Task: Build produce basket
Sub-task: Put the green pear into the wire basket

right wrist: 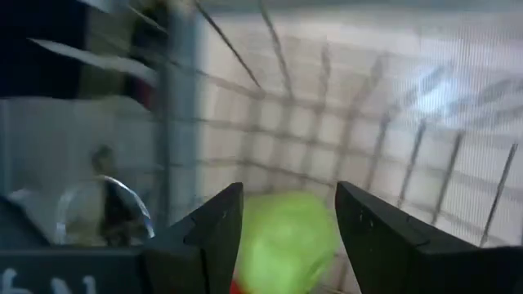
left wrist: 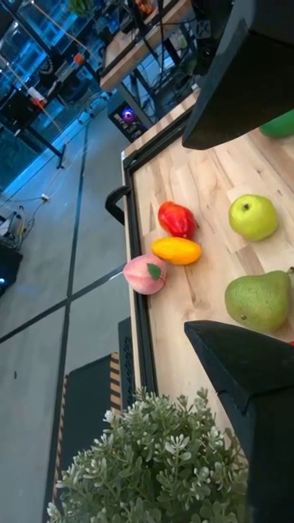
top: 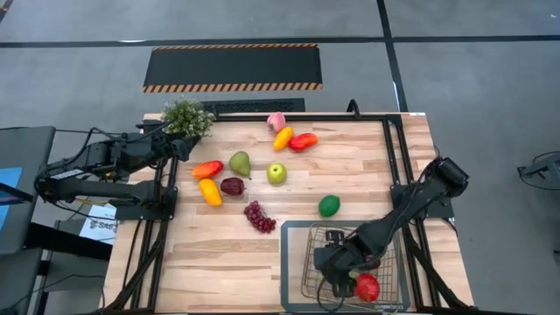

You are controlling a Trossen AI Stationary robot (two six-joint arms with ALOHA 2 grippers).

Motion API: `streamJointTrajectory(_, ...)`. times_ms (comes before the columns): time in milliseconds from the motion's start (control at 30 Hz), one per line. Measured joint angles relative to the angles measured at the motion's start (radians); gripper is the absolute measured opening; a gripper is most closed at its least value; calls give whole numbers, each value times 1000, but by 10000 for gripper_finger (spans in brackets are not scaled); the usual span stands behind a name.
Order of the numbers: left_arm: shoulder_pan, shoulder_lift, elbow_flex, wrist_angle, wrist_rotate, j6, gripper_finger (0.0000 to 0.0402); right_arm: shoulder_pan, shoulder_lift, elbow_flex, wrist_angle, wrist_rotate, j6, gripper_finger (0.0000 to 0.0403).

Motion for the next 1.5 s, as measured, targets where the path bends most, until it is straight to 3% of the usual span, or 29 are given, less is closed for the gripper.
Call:
streamJointTrajectory(100,0,0,0,0,18,2,347,-43,-58,73,-94,22,-53,214)
streamJointTrajectory(267,0,0,0,-14,24,6,347,-167,-144,149,-94,280,-80,214)
streamJointTrajectory(333,0,0,0,-24,24,5,347,-242,-152,160,-57,320,-86,214)
streamJointTrajectory(500,0,0,0,-46,24,-3,347,-417,-100,163,108,248,-170,225)
streamJointTrajectory(633,0,0,0,-48,24,-25,347,-531,3,162,284,208,-243,265)
streamJointTrajectory(900,0,2,0,-58,23,-26,347,-736,178,195,425,208,-138,333)
streamJointTrajectory(1067,0,14,0,-58,20,-29,347,-786,335,352,393,163,-174,353)
streamJointTrajectory(1333,1,26,0,-59,17,-33,347,-815,589,688,199,149,-214,364)
streamJointTrajectory(1500,1,26,0,-58,18,-46,347,-826,702,848,192,110,-245,371)
